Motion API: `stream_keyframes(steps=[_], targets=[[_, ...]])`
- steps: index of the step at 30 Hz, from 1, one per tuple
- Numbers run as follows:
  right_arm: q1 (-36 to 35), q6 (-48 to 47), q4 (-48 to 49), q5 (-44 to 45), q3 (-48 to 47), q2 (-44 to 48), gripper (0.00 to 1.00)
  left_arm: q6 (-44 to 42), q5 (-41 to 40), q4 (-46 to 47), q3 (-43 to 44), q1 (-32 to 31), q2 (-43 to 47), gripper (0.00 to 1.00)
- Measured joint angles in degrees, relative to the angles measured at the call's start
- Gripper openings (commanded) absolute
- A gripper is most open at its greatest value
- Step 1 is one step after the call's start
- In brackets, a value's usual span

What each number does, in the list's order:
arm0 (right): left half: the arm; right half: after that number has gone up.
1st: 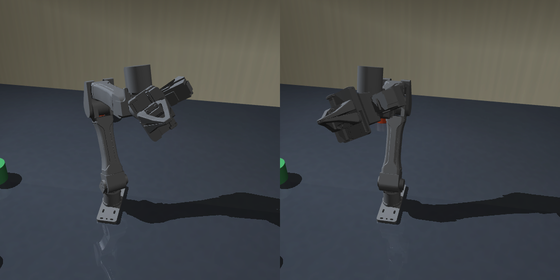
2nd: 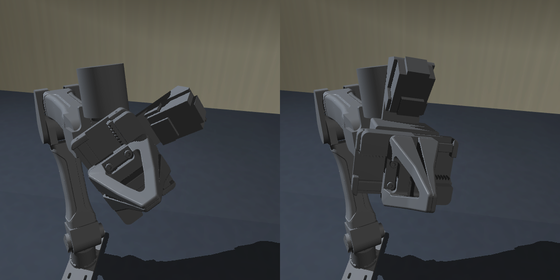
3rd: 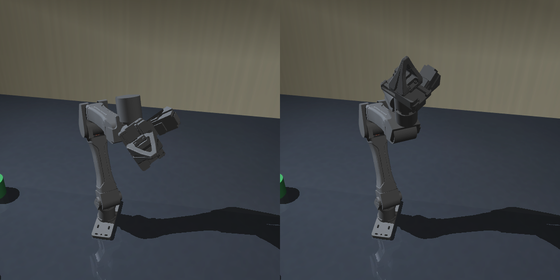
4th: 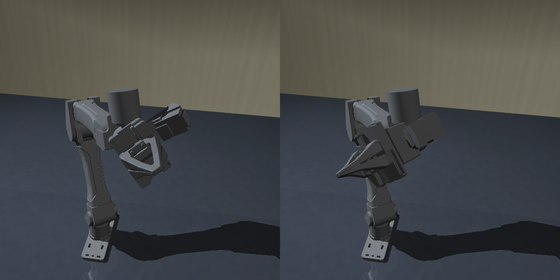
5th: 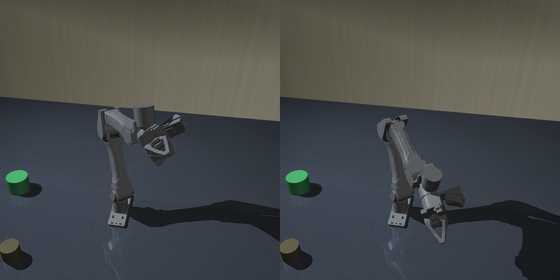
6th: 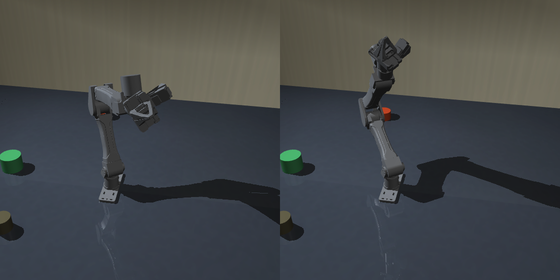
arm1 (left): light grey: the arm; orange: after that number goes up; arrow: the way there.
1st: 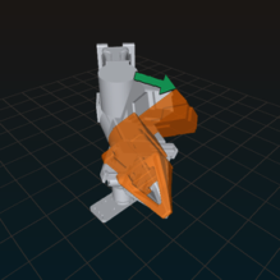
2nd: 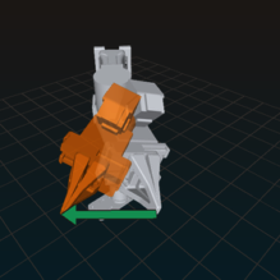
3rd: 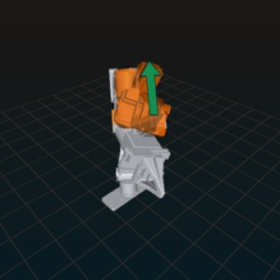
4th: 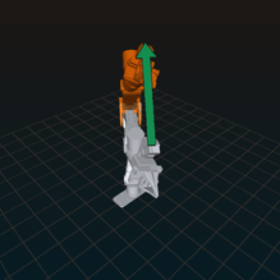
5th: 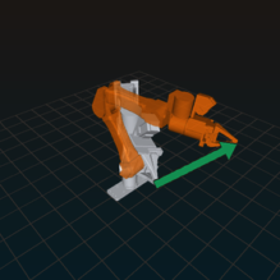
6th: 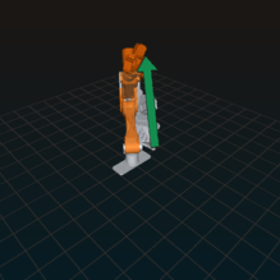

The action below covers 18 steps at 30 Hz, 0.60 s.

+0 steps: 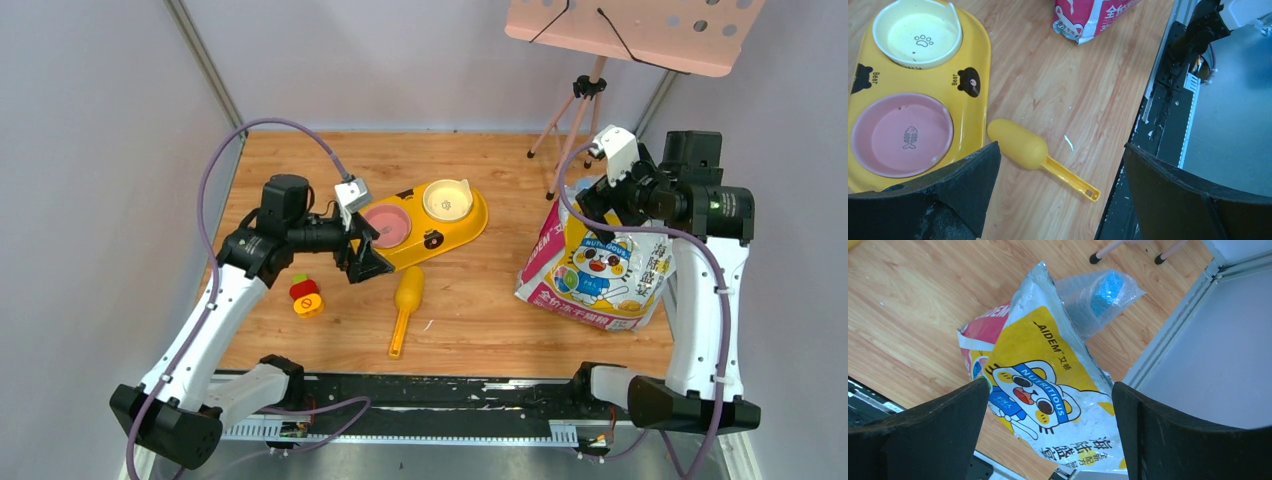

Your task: Serve the pet food

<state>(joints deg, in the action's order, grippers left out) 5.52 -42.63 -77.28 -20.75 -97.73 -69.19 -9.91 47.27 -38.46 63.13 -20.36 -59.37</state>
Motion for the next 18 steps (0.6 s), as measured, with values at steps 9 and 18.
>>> stream_keyframes(steps=[9,18], targets=[[1.97,-5.79,-2.51,2.21,-0.5,-6.32,0.88,0.0,0.59,1.33,-0.83,-0.2,4.35,1.0],[3.72,-10.25,-3.41,2.12,-0.09,-7.45,0.78,0.09,0.59,1.88,-2.86,-0.2,4.92,1.0]])
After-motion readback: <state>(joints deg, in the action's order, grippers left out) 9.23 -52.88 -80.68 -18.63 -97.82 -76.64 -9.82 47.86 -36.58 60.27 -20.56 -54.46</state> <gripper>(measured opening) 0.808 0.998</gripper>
